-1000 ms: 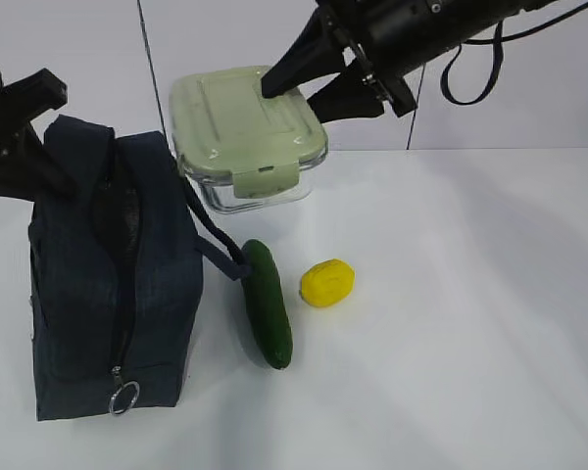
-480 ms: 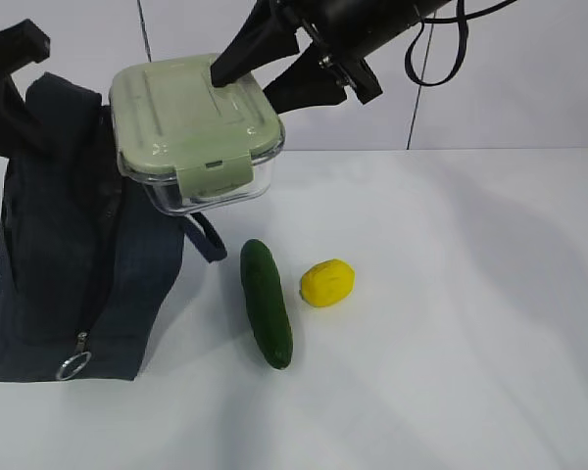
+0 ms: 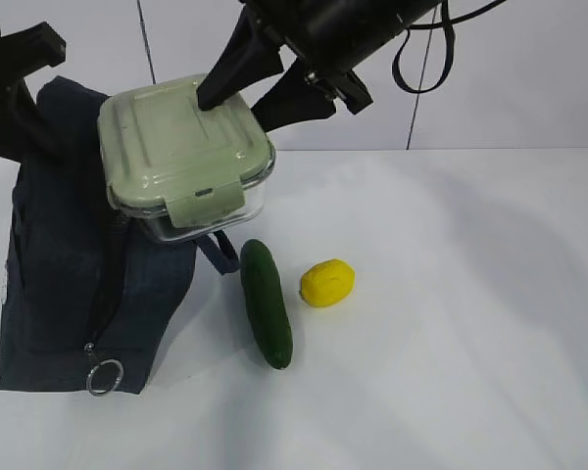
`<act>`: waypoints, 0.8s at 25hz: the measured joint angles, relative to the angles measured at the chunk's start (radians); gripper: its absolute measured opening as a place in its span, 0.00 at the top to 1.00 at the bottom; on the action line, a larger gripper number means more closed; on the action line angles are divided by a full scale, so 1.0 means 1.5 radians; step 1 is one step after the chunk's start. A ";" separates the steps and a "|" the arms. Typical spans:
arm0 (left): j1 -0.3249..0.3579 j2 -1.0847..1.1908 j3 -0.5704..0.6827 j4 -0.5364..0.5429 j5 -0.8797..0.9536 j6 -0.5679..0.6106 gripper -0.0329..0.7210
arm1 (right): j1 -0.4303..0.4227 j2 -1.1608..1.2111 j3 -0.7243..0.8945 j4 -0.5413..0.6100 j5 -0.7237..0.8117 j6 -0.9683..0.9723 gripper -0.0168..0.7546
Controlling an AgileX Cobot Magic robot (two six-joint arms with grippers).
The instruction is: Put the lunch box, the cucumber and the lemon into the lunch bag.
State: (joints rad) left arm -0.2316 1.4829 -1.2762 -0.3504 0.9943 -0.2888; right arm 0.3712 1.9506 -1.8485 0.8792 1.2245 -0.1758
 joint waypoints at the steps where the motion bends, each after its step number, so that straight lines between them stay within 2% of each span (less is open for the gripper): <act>1: -0.002 0.002 0.000 0.000 0.000 -0.003 0.96 | 0.004 0.000 0.000 -0.006 0.000 0.003 0.47; 7: -0.020 0.007 0.000 -0.001 0.000 -0.007 0.96 | 0.027 0.000 0.000 -0.039 -0.004 0.016 0.47; 13: -0.024 0.009 0.000 -0.021 -0.003 -0.008 0.96 | 0.030 0.009 0.000 -0.103 -0.050 0.021 0.47; 20: -0.026 0.009 0.000 -0.036 -0.016 -0.008 0.96 | 0.030 0.040 -0.001 -0.107 -0.092 0.022 0.47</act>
State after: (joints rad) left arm -0.2700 1.4964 -1.2767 -0.4050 0.9709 -0.3004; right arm 0.4156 2.0106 -1.8502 0.7191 1.0869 -0.1430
